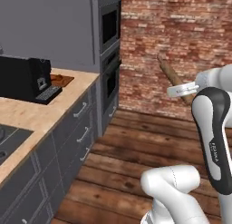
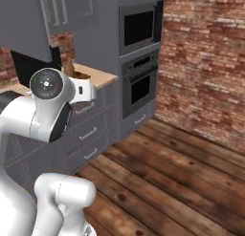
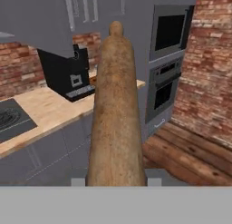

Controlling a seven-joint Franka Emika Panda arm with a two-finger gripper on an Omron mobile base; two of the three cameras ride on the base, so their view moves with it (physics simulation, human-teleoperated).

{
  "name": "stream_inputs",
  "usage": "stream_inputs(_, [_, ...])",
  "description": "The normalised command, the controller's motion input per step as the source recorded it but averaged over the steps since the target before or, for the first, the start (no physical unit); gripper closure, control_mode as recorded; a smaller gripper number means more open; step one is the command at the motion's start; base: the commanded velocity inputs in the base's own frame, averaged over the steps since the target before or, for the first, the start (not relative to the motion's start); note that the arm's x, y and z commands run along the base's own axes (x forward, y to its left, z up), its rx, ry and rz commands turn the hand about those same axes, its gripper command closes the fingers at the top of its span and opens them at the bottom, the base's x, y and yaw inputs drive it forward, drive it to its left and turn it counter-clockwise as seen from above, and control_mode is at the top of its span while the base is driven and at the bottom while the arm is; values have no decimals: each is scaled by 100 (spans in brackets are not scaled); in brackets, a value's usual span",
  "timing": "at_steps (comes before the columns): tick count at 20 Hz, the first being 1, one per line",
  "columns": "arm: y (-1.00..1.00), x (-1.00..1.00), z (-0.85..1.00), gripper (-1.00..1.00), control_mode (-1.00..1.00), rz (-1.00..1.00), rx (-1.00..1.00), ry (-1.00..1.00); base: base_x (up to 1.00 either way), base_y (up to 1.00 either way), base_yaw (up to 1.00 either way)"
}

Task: Open the cabinet, retrieve the rolling pin, and place it next to the meat on the cutting board to prepare for tenderizing.

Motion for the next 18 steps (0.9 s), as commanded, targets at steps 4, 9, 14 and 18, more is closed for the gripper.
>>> stream_inputs(4, [0, 0, 0, 100, 100, 0, 0, 0, 25, -23, 48])
stream_inputs(9, [0, 0, 0, 100, 100, 0, 0, 0, 31, -42, 48])
stream_inputs(14, [0, 0, 0, 100, 100, 0, 0, 0, 12, -63, 46])
stream_inputs(18, [0, 0, 0, 100, 100, 0, 0, 0, 0, -84, 40])
